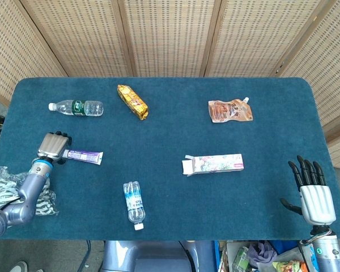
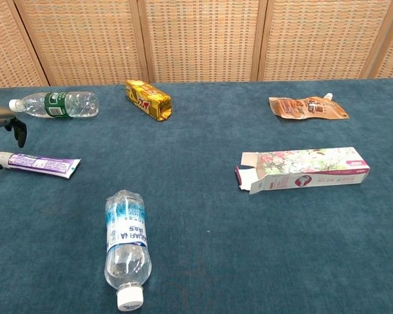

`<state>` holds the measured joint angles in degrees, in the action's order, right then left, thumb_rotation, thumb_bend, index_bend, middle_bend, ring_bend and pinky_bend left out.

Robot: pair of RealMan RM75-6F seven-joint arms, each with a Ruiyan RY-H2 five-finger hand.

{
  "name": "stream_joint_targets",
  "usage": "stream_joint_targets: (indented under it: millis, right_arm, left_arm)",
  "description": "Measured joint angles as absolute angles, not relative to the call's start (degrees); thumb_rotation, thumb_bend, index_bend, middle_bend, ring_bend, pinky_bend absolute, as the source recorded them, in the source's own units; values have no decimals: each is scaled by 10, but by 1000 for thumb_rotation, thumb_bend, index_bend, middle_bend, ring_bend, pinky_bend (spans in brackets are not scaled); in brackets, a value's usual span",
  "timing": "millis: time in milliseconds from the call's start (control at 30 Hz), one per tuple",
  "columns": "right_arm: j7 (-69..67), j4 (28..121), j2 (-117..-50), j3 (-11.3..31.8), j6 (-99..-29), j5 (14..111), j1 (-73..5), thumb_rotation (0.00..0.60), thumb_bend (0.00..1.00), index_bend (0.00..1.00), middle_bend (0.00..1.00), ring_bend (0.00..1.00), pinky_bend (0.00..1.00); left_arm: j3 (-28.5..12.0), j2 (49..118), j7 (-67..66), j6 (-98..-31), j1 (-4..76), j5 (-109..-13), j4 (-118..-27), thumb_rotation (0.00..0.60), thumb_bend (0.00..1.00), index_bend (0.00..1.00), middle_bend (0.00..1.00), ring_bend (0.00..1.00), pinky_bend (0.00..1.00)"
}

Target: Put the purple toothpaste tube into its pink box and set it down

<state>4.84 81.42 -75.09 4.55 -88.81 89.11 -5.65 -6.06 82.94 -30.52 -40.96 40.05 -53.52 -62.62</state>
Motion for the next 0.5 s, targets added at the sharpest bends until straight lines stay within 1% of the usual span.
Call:
stream_joint_targets:
  millis: [300, 400, 500]
  right_arm:
    - [47, 809, -754, 46, -889, 892, -58, 600, 5, 80, 0, 0, 0]
    - [46, 808, -755, 46, -890, 893, -58, 600, 4, 80, 0, 0, 0]
    - [45, 807, -755, 47, -892, 894, -58, 600, 4, 80, 0, 0, 0]
  left_arm:
    - [-57, 852, -304, -400, 411, -521, -606, 600, 228, 395, 305, 224, 324]
    - [-54, 858, -305, -397, 414, -518, -600, 600, 228, 447, 347, 264, 363]
    - [-52, 865, -305, -402, 416, -520, -595, 600, 228, 519, 411, 332, 447]
